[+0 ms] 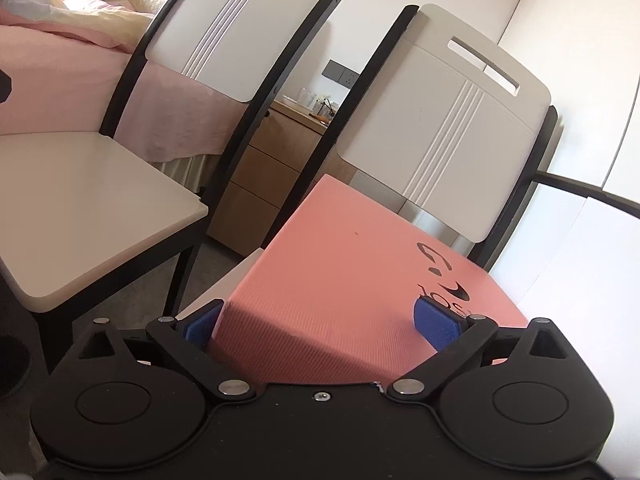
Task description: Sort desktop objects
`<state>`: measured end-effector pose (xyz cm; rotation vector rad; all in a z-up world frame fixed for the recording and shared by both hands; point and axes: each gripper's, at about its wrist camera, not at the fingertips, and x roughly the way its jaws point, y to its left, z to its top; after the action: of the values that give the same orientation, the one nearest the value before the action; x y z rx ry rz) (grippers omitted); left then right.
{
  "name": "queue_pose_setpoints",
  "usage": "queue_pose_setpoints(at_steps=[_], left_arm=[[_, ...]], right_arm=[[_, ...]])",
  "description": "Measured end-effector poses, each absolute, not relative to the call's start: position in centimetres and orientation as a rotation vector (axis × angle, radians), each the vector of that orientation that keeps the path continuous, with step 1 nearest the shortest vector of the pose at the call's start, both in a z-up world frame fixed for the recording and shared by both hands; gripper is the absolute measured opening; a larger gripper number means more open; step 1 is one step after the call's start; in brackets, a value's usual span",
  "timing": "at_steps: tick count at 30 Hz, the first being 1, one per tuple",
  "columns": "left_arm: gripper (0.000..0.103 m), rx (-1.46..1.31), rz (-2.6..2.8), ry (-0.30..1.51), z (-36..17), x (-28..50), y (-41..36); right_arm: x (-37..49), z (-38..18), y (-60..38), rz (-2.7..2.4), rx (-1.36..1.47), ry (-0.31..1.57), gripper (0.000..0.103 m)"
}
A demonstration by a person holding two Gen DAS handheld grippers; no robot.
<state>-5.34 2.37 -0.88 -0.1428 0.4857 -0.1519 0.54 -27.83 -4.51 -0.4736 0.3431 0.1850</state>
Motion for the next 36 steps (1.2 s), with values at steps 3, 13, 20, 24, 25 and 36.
queue_pose_setpoints(at_steps=[3, 13, 20, 24, 25, 36], left_arm=[[0.101, -0.142, -0.151, 0.486, -0.9, -5.4, 2.4], [0.101, -0.133, -0.139, 0.479, -1.0, -5.5, 2.4], [0.101, -0.114, -0.116, 0.469, -1.1, -5.7, 2.1], [0.101, -0.085, -0.080, 0.447, -1.2, -6.0, 2.0], [0.101, -0.087, -0.076, 0.445, -1.2, -6.1, 2.1], [0.101, -0.095, -0.020, 0.421, -1.2, -7.0, 2.9]], right_arm=[[1.1, -4.0, -29.5, 0.210, -0.312, 0.390, 0.098], [0.3, -2.8, -29.5, 0.211, -0.240, 0.380, 0.098], [-1.3, -0.1, -28.3, 0.221, -0.134, 0.333, 0.098], [-2.3, 1.1, -27.3, 0.222, -0.101, 0.295, 0.099], [-2.6, 1.4, -27.1, 0.226, -0.090, 0.288, 0.101], [-5.1, 2.3, -24.4, 0.303, 0.054, 0.284, 0.102]])
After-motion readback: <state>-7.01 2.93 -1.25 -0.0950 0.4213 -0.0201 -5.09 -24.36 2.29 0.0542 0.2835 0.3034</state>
